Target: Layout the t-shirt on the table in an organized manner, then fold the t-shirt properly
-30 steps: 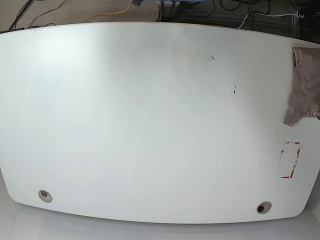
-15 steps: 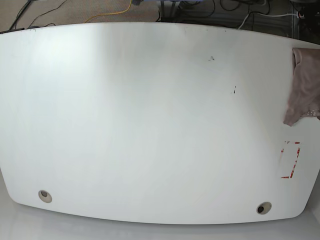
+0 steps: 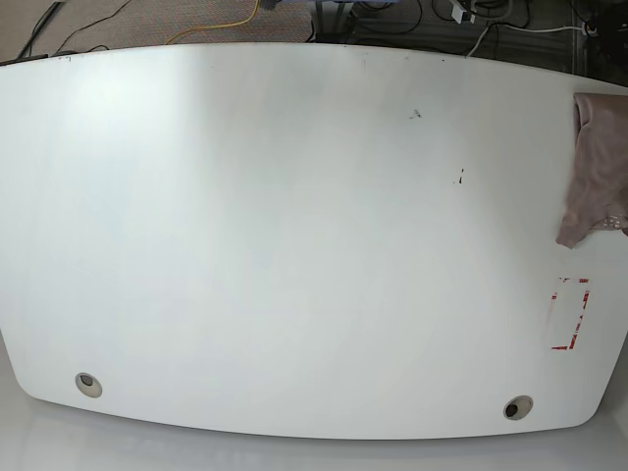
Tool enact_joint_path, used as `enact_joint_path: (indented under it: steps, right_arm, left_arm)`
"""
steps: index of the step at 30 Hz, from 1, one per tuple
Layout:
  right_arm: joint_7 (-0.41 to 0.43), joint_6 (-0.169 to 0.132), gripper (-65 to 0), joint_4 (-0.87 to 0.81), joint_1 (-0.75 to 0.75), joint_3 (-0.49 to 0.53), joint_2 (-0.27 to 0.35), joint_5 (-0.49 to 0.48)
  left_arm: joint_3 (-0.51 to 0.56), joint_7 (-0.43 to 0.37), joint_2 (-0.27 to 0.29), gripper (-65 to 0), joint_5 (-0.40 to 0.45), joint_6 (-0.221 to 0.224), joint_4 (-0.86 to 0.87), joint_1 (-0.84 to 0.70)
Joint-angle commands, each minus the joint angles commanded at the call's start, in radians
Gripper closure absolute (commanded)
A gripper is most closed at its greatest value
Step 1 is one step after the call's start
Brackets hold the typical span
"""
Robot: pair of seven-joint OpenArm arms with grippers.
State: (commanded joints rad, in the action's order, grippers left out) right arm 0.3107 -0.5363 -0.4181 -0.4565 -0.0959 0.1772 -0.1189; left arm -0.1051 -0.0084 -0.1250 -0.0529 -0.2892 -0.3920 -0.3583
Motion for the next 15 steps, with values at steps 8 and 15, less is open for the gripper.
enact_joint_path:
  steps: [8, 15]
  right_arm:
    - [0.0, 0.011, -9.2, 0.074, 0.049, 0.002, -0.012, 0.002]
    - [-0.002, 0.012, -9.4, 0.075, 0.054, 0.002, -0.015, 0.002]
  left_arm:
    - [0.057, -0.044, 0.002, -23.2, 0.012, 0.138, 0.12, 0.083]
    - [0.057, -0.041, 0.008, -23.2, 0.014, 0.138, 0.126, 0.095]
